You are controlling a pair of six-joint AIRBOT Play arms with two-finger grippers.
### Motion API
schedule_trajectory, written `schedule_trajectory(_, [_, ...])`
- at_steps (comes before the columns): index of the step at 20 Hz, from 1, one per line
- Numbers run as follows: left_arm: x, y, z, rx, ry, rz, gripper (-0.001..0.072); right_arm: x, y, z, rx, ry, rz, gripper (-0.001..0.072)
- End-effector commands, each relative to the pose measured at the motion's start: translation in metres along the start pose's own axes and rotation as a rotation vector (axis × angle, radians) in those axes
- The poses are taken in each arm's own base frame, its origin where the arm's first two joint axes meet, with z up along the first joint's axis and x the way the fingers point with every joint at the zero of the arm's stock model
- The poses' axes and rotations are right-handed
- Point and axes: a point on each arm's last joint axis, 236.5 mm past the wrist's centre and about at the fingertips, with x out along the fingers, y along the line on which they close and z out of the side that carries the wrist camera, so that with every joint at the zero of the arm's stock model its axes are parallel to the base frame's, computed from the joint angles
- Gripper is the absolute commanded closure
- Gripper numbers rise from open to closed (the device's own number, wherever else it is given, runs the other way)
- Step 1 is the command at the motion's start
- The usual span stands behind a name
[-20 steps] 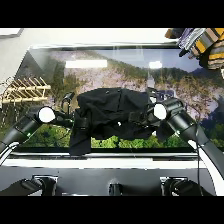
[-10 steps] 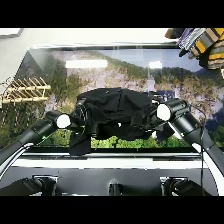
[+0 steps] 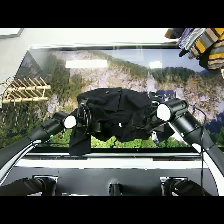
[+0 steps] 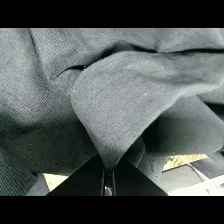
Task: Fold the clothes and pants, and hang the long-sleeved shirts on hangers.
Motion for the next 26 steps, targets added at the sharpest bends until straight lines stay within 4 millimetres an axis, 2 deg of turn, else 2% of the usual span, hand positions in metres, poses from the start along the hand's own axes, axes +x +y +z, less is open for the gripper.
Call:
schedule_trajectory(1, [0.001,-0.001,0.003,-0.003,-0.011,-0.003,0.0687,-0.001,0.01,0.017,0.031,-0.07,0.042,0.0245])
schedule_trajectory(4, [0.001,-0.001,0.003,-0.003,-0.011,-0.003,0.0687,0.001,0.017,0.032,0.073,-0.125,0.073,0.0224])
schedule_trajectory(8, [0.001,-0.001,0.003,-0.003,-0.01,-0.003,0.0687,0.031,0.019,0.036,0.099,-0.066,0.049,0.0224])
schedule_trajectory(12, [0.001,-0.001,0.002,-0.003,-0.009,-0.002,0.0687,0.054,0.025,0.049,0.106,-0.036,0.024,0.0223])
schedule_trajectory(16, [0.001,-0.001,0.002,-0.003,-0.009,-0.002,0.0688,0.069,0.022,0.049,0.11,0.006,-0.007,0.0155])
schedule_trajectory(19, [0.001,0.0,0.002,-0.003,-0.009,-0.002,0.0687,0.08,0.014,0.038,0.115,0.065,-0.049,0.0154])
schedule_trajectory(20, [0.001,-0.001,0.002,-0.003,-0.009,-0.002,0.0687,0.083,0.012,0.037,0.115,0.074,-0.056,0.0182])
schedule_trajectory(21, [0.001,-0.001,0.002,-0.003,-0.009,-0.002,0.0687,0.085,0.011,0.037,0.115,0.075,-0.059,0.0326])
schedule_trajectory(22, [0.001,-0.001,0.002,-0.003,-0.008,-0.002,0.0687,0.085,0.011,0.038,0.108,0.071,-0.063,0.0505])
schedule_trajectory(23, [0.001,-0.001,0.002,-0.003,-0.009,-0.002,0.0687,0.082,0.009,0.037,0.09,0.072,-0.067,0.0641])
schedule_trajectory(24, [0.0,-0.001,0.003,0.0,-0.013,-0.005,0.0688,0.076,0.006,0.036,0.071,0.072,-0.079,0.0682])
schedule_trajectory(26, [-0.008,-0.008,0.009,0.013,-0.027,-0.016,0.0689,0.052,-0.003,0.033,0.036,0.073,-0.125,0.0682])
